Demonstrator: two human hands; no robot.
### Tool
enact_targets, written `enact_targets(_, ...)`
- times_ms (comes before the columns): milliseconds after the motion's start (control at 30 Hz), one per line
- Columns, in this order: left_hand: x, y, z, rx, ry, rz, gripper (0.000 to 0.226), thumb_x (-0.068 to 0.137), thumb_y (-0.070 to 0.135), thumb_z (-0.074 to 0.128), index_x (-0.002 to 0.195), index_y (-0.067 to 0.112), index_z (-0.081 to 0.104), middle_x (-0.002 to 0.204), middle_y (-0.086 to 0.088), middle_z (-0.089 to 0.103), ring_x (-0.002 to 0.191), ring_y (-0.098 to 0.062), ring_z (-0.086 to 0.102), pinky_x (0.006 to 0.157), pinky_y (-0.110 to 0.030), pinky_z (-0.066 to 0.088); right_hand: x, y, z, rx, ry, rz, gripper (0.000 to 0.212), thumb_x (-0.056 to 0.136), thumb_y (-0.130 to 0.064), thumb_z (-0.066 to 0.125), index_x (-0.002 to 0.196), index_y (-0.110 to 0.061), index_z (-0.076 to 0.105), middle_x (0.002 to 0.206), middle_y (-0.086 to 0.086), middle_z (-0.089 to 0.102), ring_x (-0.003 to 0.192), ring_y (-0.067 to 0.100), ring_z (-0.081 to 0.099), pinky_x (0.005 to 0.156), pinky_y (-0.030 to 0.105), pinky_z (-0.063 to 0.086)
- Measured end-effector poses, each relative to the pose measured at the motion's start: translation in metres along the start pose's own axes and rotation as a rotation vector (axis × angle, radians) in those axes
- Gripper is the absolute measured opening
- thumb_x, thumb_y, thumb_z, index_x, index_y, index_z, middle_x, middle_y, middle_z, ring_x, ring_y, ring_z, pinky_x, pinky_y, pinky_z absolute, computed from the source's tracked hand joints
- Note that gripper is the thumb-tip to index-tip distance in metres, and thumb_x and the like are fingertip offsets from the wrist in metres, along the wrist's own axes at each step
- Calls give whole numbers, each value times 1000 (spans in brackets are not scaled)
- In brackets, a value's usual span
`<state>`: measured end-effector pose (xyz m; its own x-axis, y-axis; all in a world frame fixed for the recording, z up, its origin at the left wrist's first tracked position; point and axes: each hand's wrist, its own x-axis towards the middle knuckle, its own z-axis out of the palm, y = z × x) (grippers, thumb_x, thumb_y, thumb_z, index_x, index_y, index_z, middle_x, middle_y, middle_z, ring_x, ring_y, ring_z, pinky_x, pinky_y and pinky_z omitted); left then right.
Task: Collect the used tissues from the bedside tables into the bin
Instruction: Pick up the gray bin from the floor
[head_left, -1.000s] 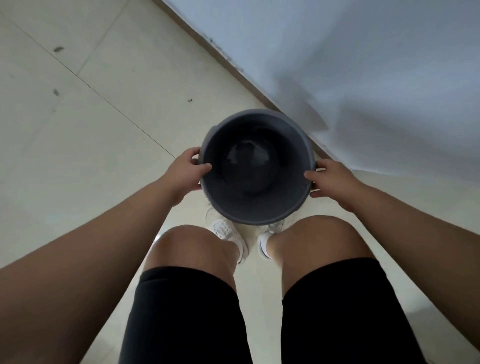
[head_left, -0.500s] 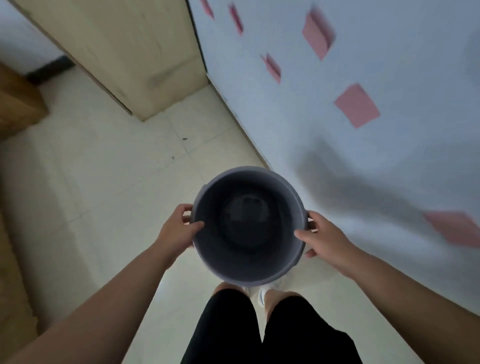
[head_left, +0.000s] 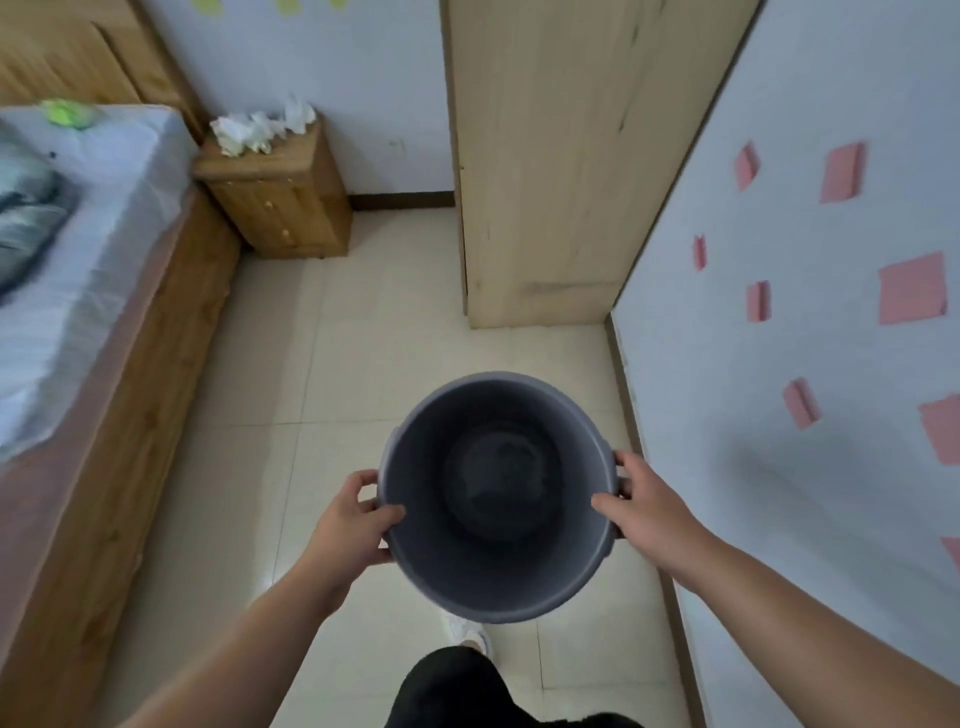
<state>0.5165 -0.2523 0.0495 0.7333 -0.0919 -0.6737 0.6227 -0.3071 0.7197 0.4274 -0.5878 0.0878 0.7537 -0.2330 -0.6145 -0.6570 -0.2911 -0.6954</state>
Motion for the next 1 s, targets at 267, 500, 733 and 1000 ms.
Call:
enact_targets(267, 53, 43, -73, -69, 29, 3, 39, 89, 19, 72, 118, 38, 57, 99, 1, 83, 84, -23, 81, 66, -38, 67, 79, -100, 29, -123, -59, -7, 47, 98, -20, 63, 133, -44, 43, 111, -11, 71, 96, 16, 73, 79, 39, 66)
enact_targets(500, 117, 79, -105, -192, 97, -119, 42, 87, 5, 73, 120, 27, 60, 98, -9, 83, 85, -31, 80, 66, -38, 66, 182, -161, 45, -168, -145, -9, 52, 98, -17, 63, 144, -34, 44, 113, -5, 72, 97, 18, 73, 80, 41, 66)
enact_targets(733, 180, 138, -139, -334, 231, -182, 43, 89, 1, 76, 121, 27, 63, 99, -5, 84, 87, -28, 81, 66, -41, 67, 300, -249, 57, -232, -269, -39, 56, 94, -14, 58, 145, -34, 47, 107, -6, 75, 93, 18, 74, 80, 42, 62)
enact_targets(1000, 240, 198, -184, -464, 340, -174, 31, 95, 0, 68, 117, 21, 70, 98, -3, 84, 92, -27, 79, 64, -34, 65, 405, -381, 83, -340, -344, -158, 53, 91, -19, 61, 136, -44, 50, 102, -15, 77, 83, 6, 73, 59, 22, 51)
